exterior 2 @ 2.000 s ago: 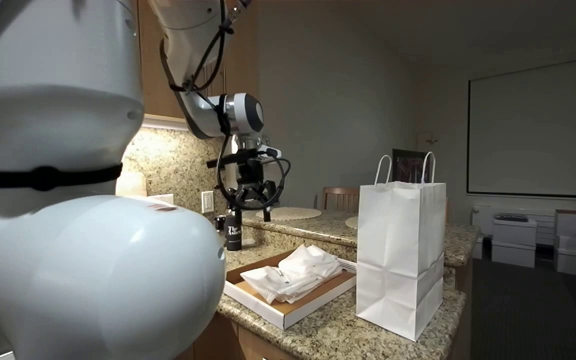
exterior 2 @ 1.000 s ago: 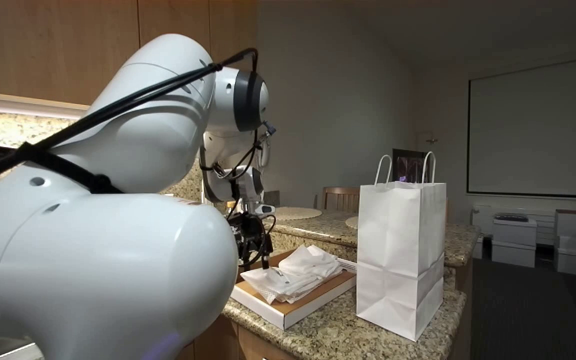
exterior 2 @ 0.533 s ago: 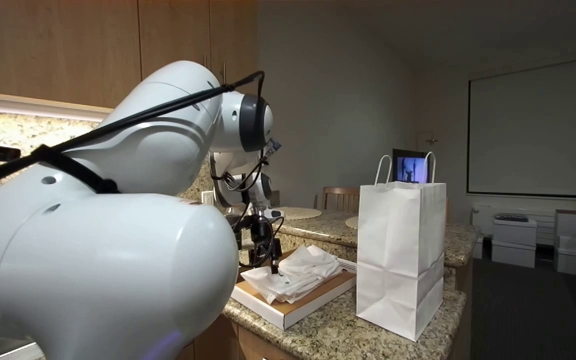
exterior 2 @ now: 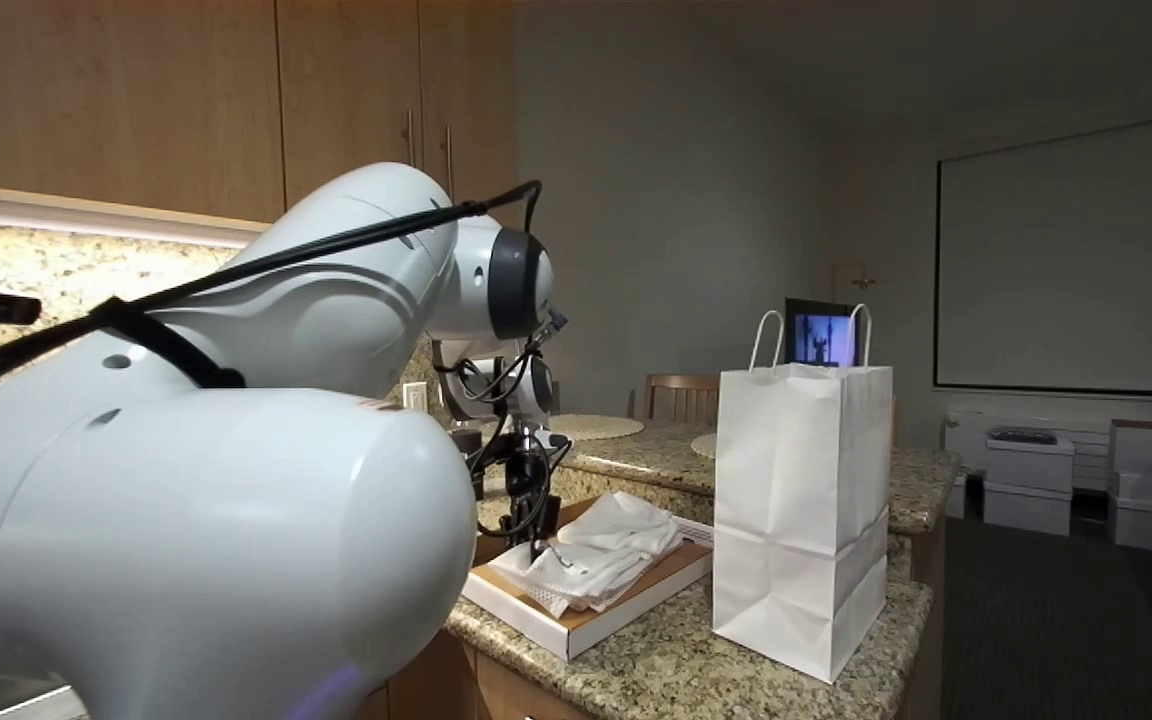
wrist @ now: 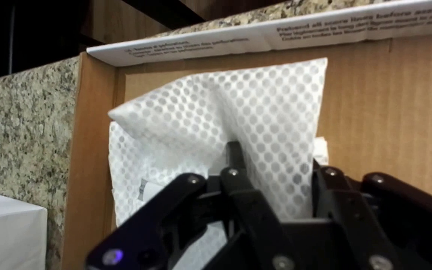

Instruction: Pick the cloths in the box and put them in the bag

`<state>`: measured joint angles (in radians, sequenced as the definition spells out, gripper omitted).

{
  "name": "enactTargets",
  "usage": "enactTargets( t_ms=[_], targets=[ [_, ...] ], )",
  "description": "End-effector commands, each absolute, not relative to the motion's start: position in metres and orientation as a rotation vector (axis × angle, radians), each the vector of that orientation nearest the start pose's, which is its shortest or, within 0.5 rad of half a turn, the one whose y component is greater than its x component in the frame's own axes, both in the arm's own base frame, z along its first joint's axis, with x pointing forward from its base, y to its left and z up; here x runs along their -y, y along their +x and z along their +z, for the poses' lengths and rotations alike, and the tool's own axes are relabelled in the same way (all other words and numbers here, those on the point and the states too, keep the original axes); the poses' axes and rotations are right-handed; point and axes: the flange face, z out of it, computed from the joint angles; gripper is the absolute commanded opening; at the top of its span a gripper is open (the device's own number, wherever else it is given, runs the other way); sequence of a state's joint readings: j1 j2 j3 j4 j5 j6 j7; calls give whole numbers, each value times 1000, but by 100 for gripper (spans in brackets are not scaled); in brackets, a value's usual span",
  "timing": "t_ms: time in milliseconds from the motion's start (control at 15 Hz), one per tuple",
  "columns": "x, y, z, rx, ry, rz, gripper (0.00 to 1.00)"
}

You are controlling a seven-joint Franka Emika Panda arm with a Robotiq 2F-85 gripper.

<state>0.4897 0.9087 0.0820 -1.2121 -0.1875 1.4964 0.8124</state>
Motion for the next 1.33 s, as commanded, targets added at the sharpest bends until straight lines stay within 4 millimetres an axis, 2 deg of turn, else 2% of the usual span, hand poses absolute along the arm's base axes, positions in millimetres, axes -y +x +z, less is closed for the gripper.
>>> enactTargets(
  t_ms=[0,267,333,533,1000,1200,1267],
  targets=[
    [-333,597,194,-337,-3460,860,9],
    [-324,603,204,-322,-3396,877,3],
    [-321,603,207,-314,-3379,876,8],
    [-315,602,224,-259,-3331,869,11],
    [-309,579,293,24,-3261,830,10],
    [-304,571,314,93,-3230,840,11],
    [-302,573,312,55,-3228,859,11]
  ],
)
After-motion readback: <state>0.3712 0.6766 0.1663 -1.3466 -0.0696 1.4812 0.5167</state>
